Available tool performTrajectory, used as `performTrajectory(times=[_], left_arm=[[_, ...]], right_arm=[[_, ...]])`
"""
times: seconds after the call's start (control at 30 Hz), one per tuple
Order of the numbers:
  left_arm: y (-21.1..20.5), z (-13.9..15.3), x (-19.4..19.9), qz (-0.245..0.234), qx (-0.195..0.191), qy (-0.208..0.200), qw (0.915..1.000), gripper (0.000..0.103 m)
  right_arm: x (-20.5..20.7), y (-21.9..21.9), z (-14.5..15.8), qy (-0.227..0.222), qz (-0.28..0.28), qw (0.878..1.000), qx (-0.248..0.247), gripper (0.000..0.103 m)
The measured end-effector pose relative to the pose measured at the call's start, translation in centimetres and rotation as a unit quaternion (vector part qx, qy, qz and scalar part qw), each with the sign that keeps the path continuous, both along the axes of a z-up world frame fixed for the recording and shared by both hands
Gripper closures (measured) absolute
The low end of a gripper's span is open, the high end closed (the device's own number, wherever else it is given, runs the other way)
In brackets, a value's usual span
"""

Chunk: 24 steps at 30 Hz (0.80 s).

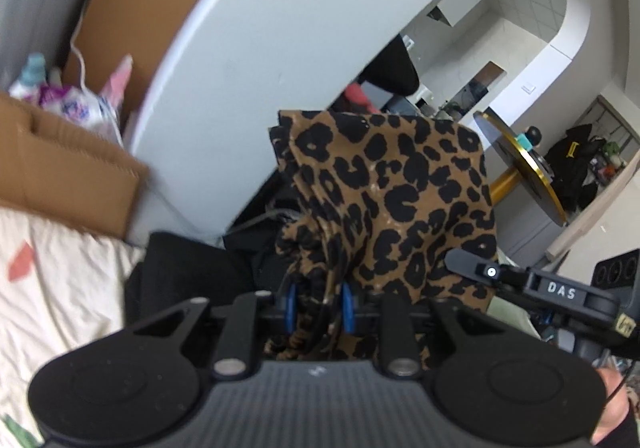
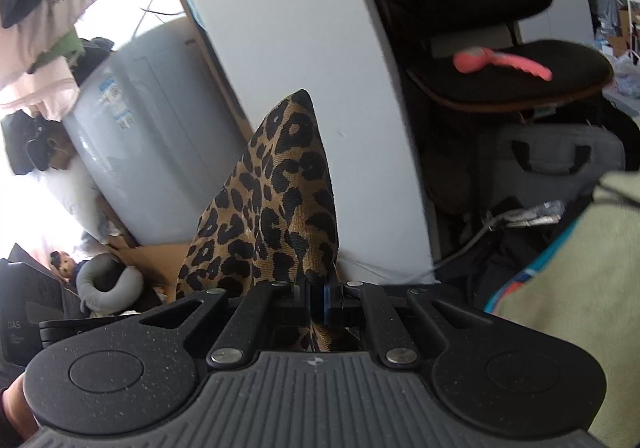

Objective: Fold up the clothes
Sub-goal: 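Lift the folded skirt with both tools and carry it toward the black clothes pile, then lower the folded skirt with both tools onto the black clothes pile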

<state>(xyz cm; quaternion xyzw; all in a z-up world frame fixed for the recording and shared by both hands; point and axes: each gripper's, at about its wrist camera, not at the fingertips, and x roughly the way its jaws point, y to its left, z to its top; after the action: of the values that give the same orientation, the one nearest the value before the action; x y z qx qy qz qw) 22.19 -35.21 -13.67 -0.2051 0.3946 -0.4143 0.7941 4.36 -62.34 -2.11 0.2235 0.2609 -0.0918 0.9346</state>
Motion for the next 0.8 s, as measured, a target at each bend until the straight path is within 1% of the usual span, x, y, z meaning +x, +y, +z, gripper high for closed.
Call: performTrajectory(times=[0.2, 0.4, 0.5, 0.57, 0.67, 0.8], left_arm=[[-0.9, -5.0, 0.4, -0.018, -0.01, 0.021, 0.9996, 0.08], [-1.2, -9.4, 0.3, -0.022, -0.011, 0.041, 0.9989, 0.08], [-1.4, -11.3, 0.3, -0.022, -0.015, 0.063, 0.9977, 0.08], [-1.5, -12.5, 0.4, -0.027, -0.01, 0.07, 0.9971, 0.08], [-1.9, -14.5, 1.3, -0.028, -0.006, 0.084, 0.9961, 0.08], [-2.6, -16.6, 2.8, -0.023, 0.006, 0.093, 0.9954, 0.08]], right_arm=[[-0.2, -1.6, -5.1, 0.026, -0.011, 1.0, -0.007, 0.099], [-0.6, -1.2, -9.6, 0.045, -0.006, 0.999, -0.016, 0.099], [-0.7, -1.2, -11.5, 0.059, -0.006, 0.998, -0.017, 0.099], [-0.6, -1.0, -12.6, 0.065, -0.001, 0.998, -0.026, 0.099], [-0.2, -1.2, -14.5, 0.075, -0.002, 0.997, -0.025, 0.099], [1.5, -1.9, -17.5, 0.091, -0.005, 0.996, -0.023, 0.099]])
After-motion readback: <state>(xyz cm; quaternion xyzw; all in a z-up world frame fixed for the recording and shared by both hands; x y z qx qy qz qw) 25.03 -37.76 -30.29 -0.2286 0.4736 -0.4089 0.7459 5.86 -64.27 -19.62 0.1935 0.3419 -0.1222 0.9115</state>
